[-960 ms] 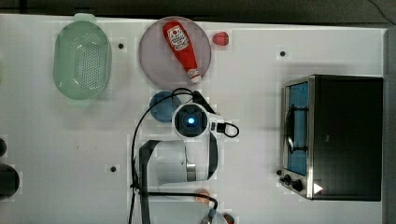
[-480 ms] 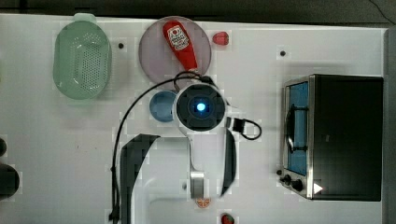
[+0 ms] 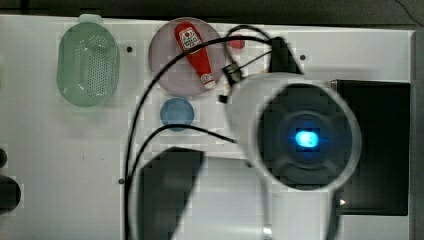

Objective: Pick banana from table and place on oven.

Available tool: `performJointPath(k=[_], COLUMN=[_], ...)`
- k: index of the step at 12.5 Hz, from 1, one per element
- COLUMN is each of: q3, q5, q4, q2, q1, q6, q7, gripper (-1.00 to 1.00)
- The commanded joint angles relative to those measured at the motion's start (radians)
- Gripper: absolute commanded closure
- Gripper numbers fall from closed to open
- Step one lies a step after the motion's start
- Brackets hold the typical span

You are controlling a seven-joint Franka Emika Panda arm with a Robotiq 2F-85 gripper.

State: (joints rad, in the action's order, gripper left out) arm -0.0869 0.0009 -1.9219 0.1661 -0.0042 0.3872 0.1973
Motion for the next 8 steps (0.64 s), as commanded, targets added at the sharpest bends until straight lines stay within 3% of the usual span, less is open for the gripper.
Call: performJointPath(k=[1,8], q3=[-0.141,-0.444], q5=[-0.014,-0.068], q4=[-0.008,0.021], q2=[-0.057,-0.215], q1=[-0.044,-0.051], q6=[-0.079,0.027], q7=[-0.12,-0.638], gripper=[0.61,0.61])
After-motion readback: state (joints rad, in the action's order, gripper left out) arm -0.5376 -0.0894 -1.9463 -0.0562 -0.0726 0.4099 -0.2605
